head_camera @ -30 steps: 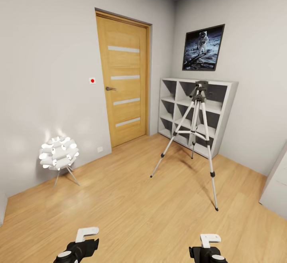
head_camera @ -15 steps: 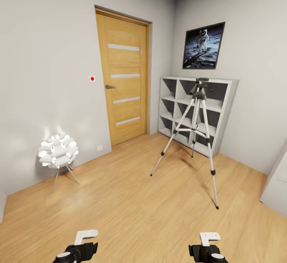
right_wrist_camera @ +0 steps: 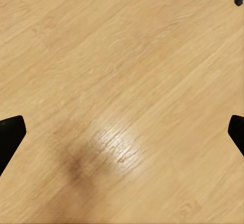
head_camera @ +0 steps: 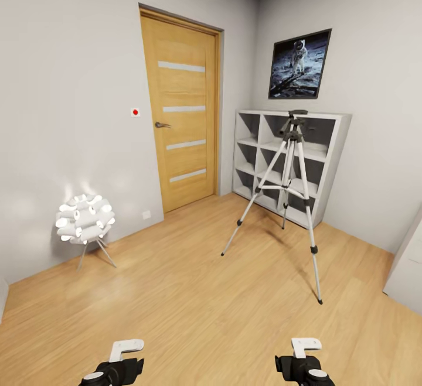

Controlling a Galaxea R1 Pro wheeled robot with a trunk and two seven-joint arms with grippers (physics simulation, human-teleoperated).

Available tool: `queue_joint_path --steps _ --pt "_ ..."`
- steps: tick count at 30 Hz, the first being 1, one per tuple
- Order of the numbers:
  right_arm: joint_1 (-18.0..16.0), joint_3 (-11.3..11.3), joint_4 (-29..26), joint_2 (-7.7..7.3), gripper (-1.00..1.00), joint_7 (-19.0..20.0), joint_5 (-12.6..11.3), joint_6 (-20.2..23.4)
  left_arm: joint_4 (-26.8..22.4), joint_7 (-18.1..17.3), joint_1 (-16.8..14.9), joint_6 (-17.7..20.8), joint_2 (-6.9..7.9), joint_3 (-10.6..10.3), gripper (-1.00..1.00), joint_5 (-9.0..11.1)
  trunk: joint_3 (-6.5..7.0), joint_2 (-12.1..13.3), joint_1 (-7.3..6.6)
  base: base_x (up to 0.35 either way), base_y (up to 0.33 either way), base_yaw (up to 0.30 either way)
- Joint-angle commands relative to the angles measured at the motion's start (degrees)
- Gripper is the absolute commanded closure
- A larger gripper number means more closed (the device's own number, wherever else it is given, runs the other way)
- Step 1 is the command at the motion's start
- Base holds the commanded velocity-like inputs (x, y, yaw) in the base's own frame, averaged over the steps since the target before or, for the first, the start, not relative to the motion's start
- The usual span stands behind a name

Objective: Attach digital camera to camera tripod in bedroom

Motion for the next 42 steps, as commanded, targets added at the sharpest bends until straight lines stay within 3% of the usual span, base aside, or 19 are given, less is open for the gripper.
queue_joint_path --steps 1,42 --pt "-0.02 0.03 -0.11 0.00 -1.00 -0.12 0.08 0.35 -0.07 0.25 -0.02 0.31 0.00 -0.04 -1.00 0.46 -0.25 -0.45 0.22 0.000 0.000 0.000" --pt "-0.02 0.22 -0.21 -0.30 -1.00 -0.01 0.17 0.41 0.70 0.26 -0.02 0.22 -0.07 -0.05 -1.00 0.49 -7.61 -16.89 9.23 0.000 0.000 0.000"
